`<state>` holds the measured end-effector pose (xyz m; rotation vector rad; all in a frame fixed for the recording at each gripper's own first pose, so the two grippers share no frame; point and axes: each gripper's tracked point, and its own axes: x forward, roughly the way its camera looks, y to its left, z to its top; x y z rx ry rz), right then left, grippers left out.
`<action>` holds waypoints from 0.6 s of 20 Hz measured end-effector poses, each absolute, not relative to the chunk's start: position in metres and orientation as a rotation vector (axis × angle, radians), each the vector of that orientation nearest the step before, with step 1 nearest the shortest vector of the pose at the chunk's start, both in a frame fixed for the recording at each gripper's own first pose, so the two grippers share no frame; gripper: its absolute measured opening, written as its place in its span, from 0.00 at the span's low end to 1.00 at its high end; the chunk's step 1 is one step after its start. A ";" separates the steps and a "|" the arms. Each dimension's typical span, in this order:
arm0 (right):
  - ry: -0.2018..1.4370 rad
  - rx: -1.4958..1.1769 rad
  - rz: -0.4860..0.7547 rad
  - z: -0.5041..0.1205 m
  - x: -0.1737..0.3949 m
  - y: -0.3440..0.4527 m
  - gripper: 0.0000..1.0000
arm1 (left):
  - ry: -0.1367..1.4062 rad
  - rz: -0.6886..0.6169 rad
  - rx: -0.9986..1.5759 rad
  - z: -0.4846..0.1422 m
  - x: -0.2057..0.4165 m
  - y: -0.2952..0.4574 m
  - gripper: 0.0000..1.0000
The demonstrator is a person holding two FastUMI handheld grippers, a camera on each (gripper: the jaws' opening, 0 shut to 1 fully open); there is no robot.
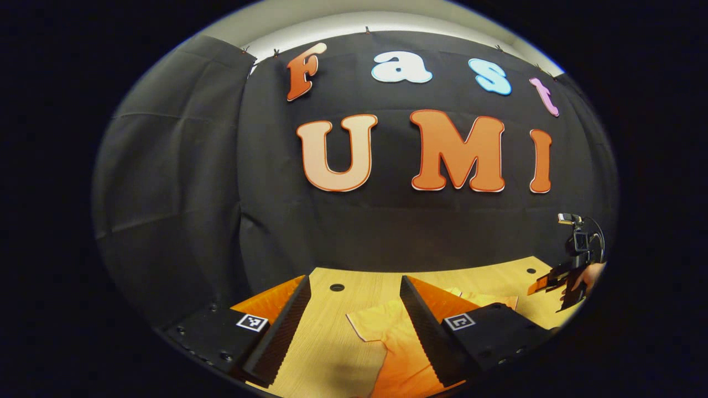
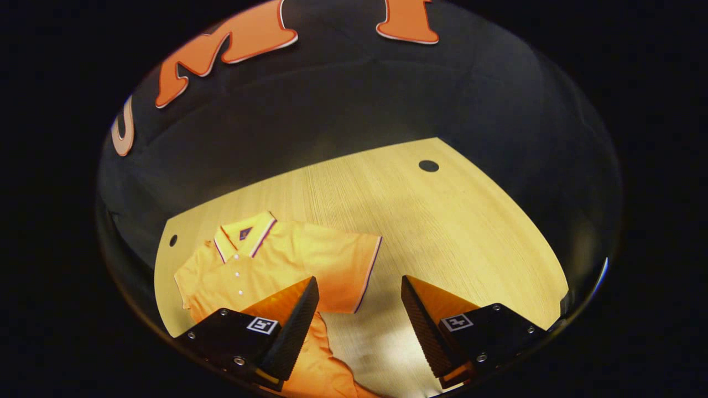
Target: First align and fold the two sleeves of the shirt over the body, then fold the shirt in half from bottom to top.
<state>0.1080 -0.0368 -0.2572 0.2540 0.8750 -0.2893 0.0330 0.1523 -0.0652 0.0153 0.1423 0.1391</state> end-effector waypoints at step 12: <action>1.234 0.302 -0.273 -0.341 0.150 -0.045 0.67 | 0.274 0.321 0.025 -0.105 -0.015 0.166 0.99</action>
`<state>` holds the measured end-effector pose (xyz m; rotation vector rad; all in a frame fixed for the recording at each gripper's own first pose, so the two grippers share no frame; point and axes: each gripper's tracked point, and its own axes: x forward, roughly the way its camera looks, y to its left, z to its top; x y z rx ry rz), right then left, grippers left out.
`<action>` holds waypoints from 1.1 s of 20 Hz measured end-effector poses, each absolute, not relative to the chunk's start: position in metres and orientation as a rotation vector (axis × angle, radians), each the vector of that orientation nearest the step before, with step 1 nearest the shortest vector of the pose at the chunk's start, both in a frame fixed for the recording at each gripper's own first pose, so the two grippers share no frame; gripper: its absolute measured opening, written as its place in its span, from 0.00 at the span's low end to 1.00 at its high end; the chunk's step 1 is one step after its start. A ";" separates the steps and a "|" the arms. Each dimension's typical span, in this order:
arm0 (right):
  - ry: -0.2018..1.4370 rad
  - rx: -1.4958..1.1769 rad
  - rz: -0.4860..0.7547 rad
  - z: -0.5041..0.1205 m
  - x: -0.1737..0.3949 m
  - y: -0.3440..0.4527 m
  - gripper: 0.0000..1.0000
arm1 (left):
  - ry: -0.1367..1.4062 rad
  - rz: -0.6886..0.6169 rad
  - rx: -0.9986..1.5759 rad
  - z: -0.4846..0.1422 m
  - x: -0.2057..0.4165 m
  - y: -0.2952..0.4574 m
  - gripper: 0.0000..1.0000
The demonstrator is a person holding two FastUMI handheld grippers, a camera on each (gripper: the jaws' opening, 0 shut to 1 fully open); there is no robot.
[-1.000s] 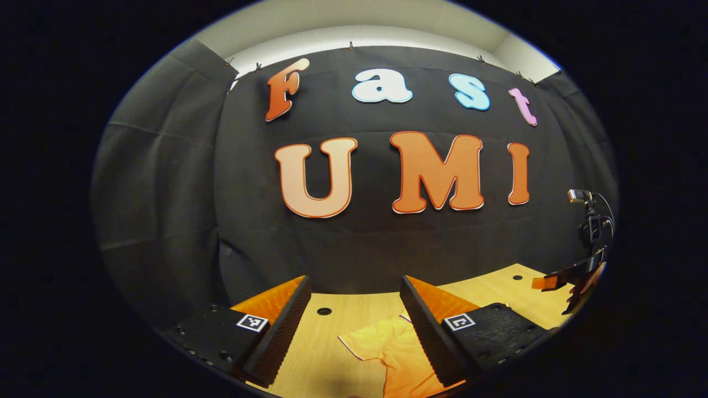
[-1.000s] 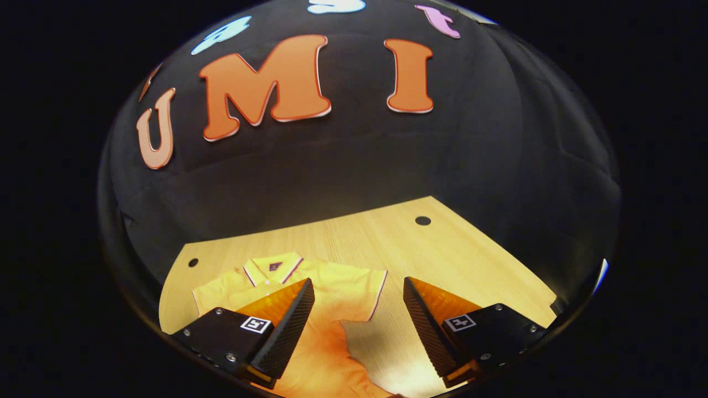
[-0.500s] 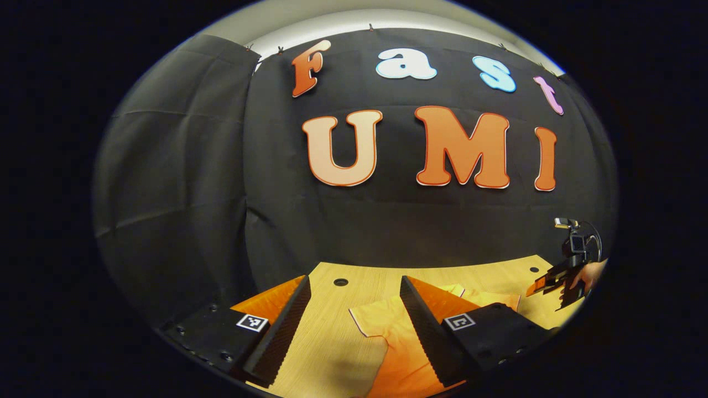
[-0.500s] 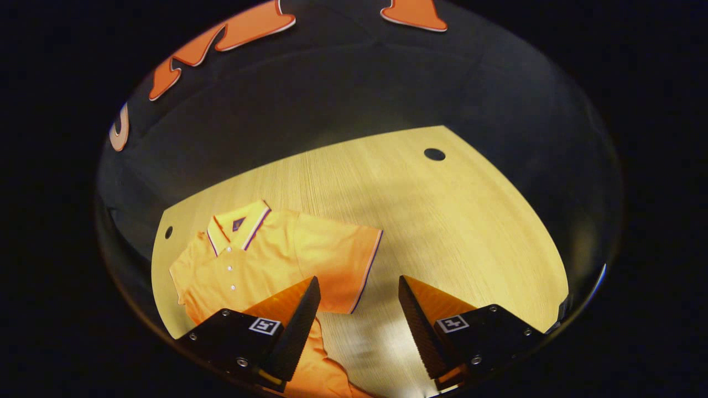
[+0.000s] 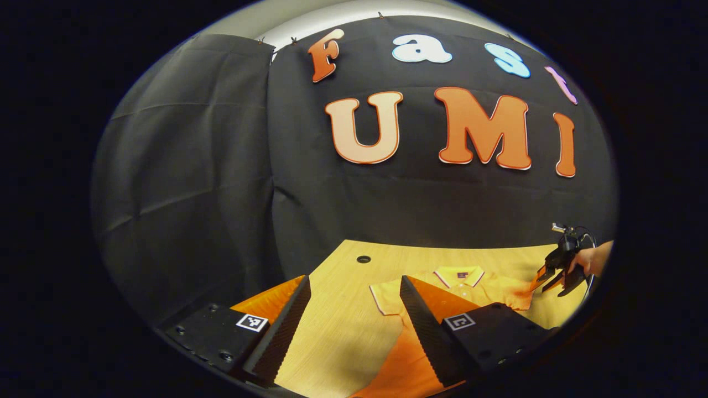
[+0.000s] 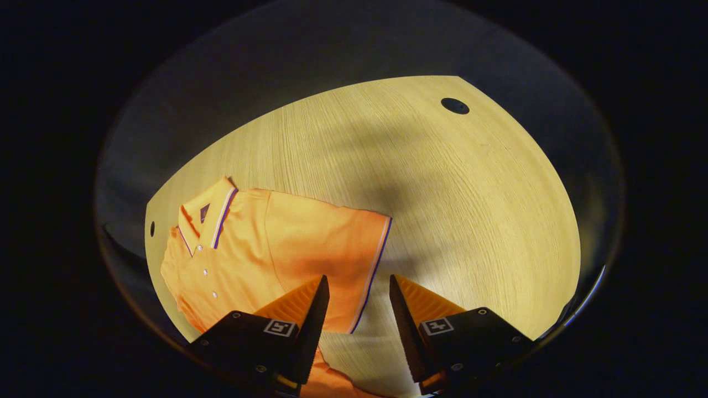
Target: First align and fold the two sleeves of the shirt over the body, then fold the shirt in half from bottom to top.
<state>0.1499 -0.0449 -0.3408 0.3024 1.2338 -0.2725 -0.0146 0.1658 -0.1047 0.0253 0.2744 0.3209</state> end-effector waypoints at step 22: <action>1.251 0.486 -0.104 -0.309 0.185 0.014 0.06 | 0.319 0.355 0.011 -0.116 -0.030 0.176 1.00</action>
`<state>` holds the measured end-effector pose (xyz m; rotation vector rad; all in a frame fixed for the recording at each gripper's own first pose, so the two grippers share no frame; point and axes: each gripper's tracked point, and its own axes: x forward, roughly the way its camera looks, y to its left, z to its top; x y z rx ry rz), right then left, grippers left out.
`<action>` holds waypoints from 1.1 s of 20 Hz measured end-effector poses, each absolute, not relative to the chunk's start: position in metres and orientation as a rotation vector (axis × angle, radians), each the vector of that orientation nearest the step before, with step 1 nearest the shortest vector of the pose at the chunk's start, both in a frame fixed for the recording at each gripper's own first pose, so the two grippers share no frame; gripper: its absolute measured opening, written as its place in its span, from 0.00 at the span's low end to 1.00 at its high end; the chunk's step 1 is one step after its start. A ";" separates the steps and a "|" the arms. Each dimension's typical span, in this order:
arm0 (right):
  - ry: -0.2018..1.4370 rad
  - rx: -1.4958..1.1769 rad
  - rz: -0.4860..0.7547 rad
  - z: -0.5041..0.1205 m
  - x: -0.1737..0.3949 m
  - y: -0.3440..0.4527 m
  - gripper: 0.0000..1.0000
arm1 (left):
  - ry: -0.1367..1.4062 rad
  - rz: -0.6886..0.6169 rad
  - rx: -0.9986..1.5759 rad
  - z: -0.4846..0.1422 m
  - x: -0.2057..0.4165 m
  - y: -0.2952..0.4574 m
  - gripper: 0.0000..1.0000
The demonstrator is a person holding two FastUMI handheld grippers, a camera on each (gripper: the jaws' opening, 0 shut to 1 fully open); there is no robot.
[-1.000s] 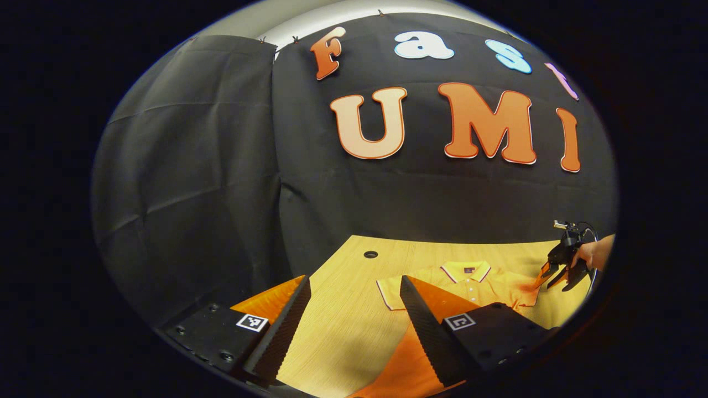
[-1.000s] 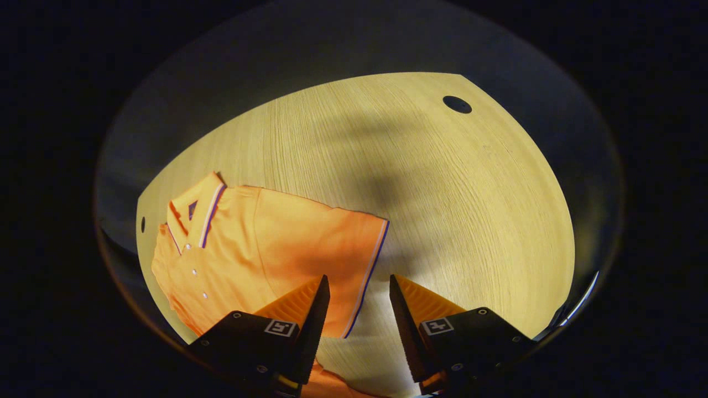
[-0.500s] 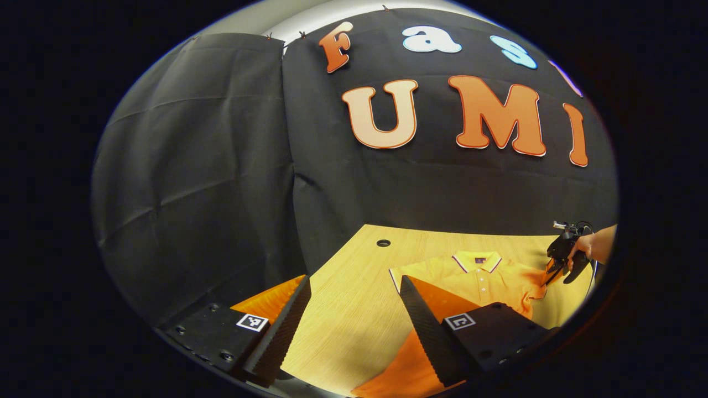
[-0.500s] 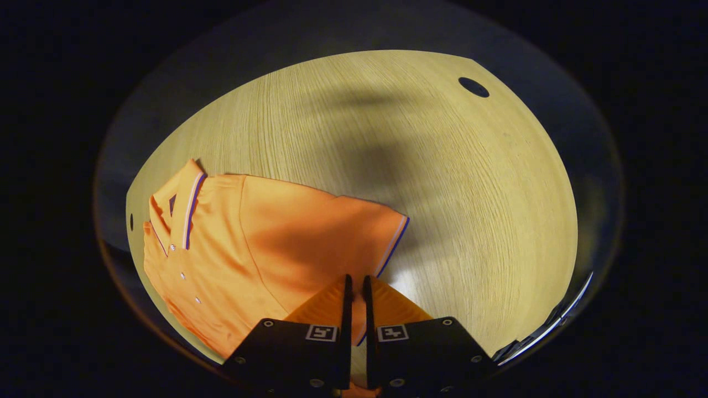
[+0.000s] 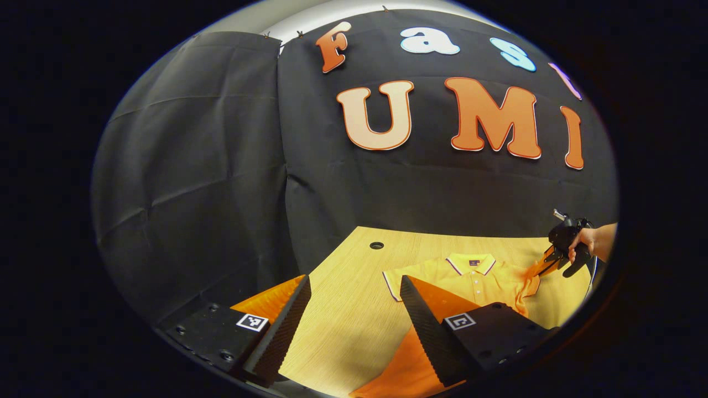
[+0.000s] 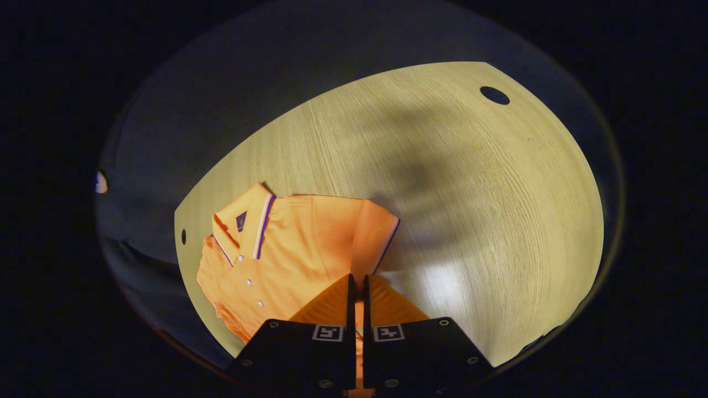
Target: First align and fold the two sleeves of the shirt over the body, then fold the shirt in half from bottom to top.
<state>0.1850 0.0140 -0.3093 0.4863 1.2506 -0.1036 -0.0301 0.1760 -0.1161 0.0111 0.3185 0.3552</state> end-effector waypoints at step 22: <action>1.082 0.532 0.163 -0.258 0.188 0.099 0.74 | 0.485 0.134 -0.102 -0.165 0.062 0.157 1.00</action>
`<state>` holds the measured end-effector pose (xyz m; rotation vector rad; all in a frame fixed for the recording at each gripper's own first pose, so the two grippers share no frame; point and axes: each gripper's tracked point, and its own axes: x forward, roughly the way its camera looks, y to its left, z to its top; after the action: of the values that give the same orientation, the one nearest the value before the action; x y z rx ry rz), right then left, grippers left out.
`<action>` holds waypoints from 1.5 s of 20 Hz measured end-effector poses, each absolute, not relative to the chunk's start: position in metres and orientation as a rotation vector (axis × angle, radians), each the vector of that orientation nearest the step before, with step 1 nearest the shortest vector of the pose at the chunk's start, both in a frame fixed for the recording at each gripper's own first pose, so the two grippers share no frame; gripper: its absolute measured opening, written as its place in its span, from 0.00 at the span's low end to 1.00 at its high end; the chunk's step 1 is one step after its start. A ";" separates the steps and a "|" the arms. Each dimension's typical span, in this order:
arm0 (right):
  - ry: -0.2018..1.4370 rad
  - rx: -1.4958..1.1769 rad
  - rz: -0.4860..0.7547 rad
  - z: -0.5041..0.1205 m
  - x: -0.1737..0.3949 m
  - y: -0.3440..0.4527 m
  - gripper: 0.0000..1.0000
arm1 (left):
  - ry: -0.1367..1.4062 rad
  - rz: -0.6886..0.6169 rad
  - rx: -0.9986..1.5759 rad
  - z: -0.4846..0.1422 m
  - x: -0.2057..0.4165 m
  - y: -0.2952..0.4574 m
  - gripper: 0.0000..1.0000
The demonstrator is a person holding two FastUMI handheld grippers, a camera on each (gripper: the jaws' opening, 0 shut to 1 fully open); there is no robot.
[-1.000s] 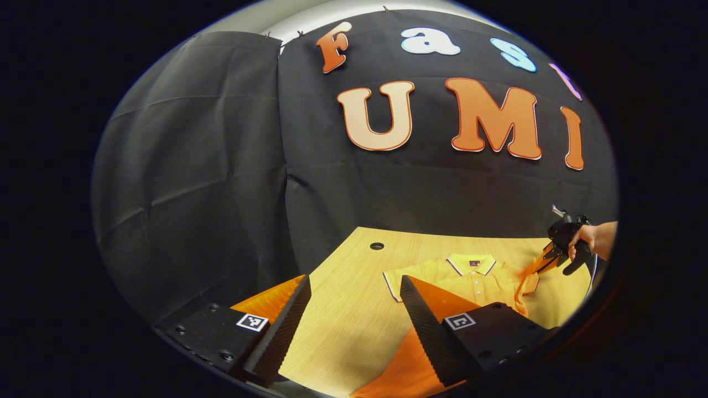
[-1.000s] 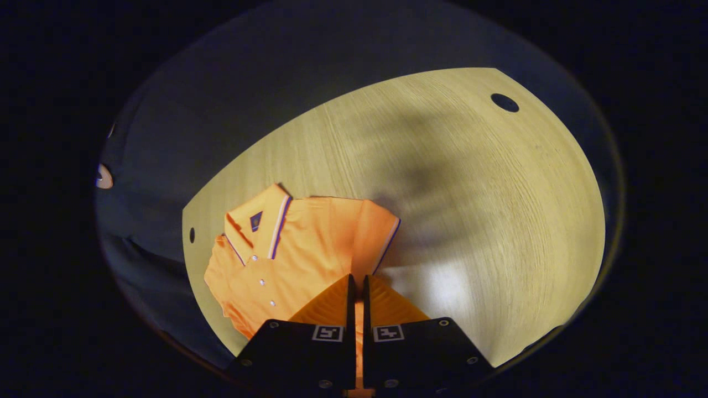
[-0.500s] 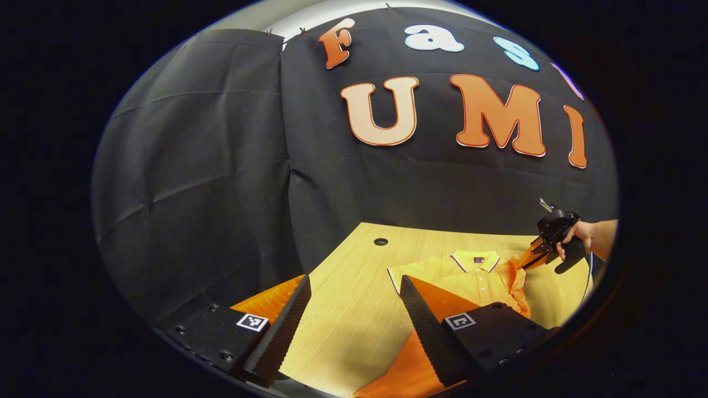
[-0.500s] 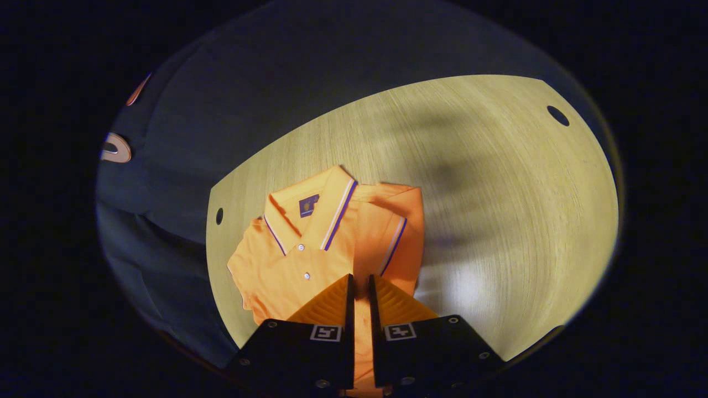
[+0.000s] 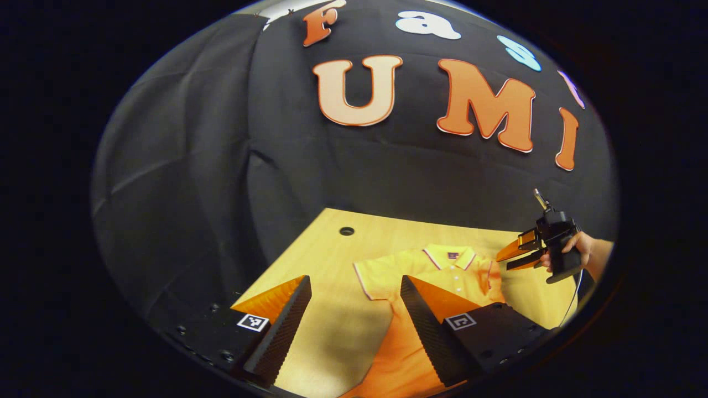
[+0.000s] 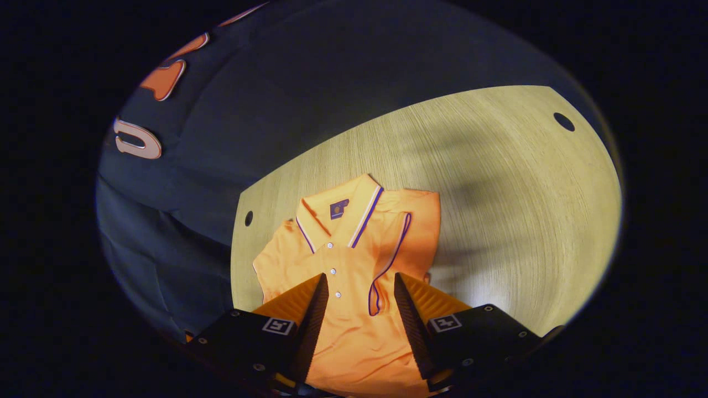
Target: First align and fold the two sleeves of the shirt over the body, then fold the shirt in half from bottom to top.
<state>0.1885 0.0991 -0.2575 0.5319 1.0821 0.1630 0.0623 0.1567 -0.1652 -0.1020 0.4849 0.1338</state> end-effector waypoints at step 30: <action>0.587 0.285 -0.328 -0.129 -0.026 0.048 0.96 | 1.389 0.091 -0.096 -0.398 0.247 0.165 0.60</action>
<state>-0.0265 0.0475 -0.1295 0.2854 0.5875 -0.3281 0.2470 0.1650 -0.3979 -0.0956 1.3887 0.0915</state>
